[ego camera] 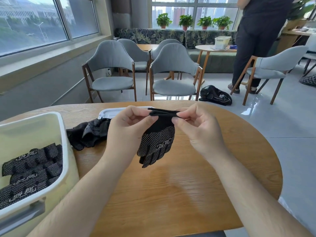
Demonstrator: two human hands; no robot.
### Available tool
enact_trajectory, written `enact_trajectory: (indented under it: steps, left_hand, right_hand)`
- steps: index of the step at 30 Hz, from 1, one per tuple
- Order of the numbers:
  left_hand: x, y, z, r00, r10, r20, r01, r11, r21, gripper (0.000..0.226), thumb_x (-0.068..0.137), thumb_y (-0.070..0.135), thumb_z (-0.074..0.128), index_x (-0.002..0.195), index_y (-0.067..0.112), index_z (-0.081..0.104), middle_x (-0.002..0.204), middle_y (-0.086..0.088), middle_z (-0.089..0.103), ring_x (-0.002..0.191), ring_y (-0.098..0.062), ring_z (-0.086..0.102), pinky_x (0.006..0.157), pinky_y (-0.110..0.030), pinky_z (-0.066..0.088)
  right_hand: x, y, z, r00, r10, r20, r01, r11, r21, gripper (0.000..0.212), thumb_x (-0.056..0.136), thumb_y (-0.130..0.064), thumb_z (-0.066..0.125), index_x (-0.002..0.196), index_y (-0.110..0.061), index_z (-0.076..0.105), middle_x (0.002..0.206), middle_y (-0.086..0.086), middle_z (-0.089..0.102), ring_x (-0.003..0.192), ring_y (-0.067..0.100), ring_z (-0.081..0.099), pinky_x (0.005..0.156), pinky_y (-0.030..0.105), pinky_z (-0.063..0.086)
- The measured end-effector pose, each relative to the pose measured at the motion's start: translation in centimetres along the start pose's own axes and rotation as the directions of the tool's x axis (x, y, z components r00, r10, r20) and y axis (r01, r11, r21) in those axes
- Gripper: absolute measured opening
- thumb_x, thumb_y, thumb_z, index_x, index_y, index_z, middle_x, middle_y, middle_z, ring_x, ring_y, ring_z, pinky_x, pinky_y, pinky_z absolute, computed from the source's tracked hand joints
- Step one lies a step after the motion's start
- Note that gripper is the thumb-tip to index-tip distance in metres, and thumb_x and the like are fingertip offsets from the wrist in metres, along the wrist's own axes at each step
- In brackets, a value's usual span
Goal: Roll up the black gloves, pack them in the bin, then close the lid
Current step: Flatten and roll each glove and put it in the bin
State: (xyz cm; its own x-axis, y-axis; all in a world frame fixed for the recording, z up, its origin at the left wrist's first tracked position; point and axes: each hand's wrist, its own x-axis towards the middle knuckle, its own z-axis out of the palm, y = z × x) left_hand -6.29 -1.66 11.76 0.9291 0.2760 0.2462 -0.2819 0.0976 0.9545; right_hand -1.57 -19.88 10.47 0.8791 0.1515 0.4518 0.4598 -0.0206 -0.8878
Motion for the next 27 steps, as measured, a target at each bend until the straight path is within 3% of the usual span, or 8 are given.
enact_trajectory:
  steps: [5,8,10,12,15,18,21,27]
  left_hand:
    - [0.4,-0.3,-0.2,0.999,0.042,0.005,-0.042,0.999,0.023,0.021,0.084,-0.003,0.075,0.093,0.012,0.064,0.088,0.002,0.073,0.085,-0.015,0.07,0.081,-0.03,0.058]
    - [1.2,-0.9,-0.4,0.997,0.072,0.012,-0.073,0.968,0.241,0.034,0.085,0.004,0.077,0.107,0.023,0.061,0.092,0.007,0.07,0.086,-0.013,0.068,0.082,-0.028,0.057]
    - [2.3,-1.6,-0.4,0.993,0.114,0.033,-0.111,0.789,0.604,0.034,0.088,0.016,0.076,0.112,0.032,0.058,0.094,0.011,0.065,0.088,-0.009,0.063,0.077,-0.016,0.048]
    - [3.4,-2.4,-0.2,0.981,0.169,0.094,-0.175,0.573,0.8,0.022,0.092,0.022,0.071,0.112,0.028,0.066,0.096,0.012,0.06,0.087,-0.01,0.056,0.072,-0.018,0.039]
    - [4.9,-2.9,0.4,0.975,0.194,0.104,-0.196,0.547,0.814,0.013,0.096,0.019,0.065,0.108,0.019,0.069,0.105,0.008,0.058,0.079,-0.005,0.054,0.066,-0.014,0.038]
    - [5.6,-2.3,1.0,0.943,0.316,0.104,-0.279,0.58,0.766,0.012,0.098,0.015,0.06,0.107,0.016,0.066,0.108,0.007,0.058,0.087,-0.008,0.06,0.074,-0.022,0.05]
    - [4.6,-3.0,0.6,0.904,0.403,0.144,-0.362,0.54,0.76,0.012,0.096,0.012,0.06,0.106,0.014,0.065,0.107,0.006,0.06,0.089,-0.012,0.06,0.076,-0.029,0.052]
    - [-0.5,-11.3,-2.7,0.861,0.255,0.44,-0.504,0.32,0.802,0.019,0.08,0.005,0.066,0.097,0.014,0.062,0.097,0.0,0.061,0.088,-0.026,0.062,0.074,-0.038,0.048]
  right_hand:
    - [0.5,-0.1,0.1,0.999,-0.033,0.007,0.034,0.997,-0.075,0.022,0.088,-0.005,0.077,0.092,-0.022,0.064,0.089,-0.004,0.07,0.085,0.019,0.065,0.079,0.03,0.056]
    - [1.0,0.1,0.3,1.0,0.018,0.001,-0.017,0.992,-0.127,0.031,0.088,-0.007,0.077,0.11,-0.025,0.065,0.095,-0.005,0.072,0.087,0.01,0.067,0.081,0.022,0.055]
    - [1.7,0.4,0.4,0.994,0.103,0.024,-0.094,0.964,-0.249,0.031,0.09,-0.01,0.076,0.114,-0.028,0.068,0.095,-0.008,0.072,0.079,0.006,0.069,0.075,0.016,0.054]
    - [2.6,0.8,0.7,0.978,0.202,0.055,-0.17,0.918,-0.357,0.022,0.093,-0.012,0.072,0.11,-0.026,0.073,0.087,-0.007,0.072,0.064,0.005,0.07,0.067,0.018,0.055]
    - [3.9,1.3,1.2,0.981,0.187,0.05,-0.155,0.914,-0.376,0.018,0.095,-0.012,0.069,0.109,-0.022,0.074,0.087,-0.003,0.075,0.07,0.004,0.074,0.072,0.03,0.061]
    - [4.5,1.1,1.2,0.997,0.079,0.009,-0.072,0.948,-0.31,0.015,0.095,-0.011,0.07,0.106,-0.02,0.072,0.095,-0.005,0.077,0.085,0.0,0.073,0.073,0.018,0.058]
    - [3.0,1.8,0.9,0.999,-0.015,0.036,0.027,0.939,-0.344,0.016,0.093,-0.011,0.074,0.107,-0.017,0.071,0.103,-0.008,0.074,0.094,0.0,0.069,0.079,0.014,0.055]
    - [-4.7,8.7,-0.1,0.98,-0.044,0.193,0.141,0.839,-0.526,0.019,0.086,-0.011,0.078,0.097,-0.023,0.068,0.105,-0.013,0.067,0.095,0.005,0.064,0.085,0.031,0.055]
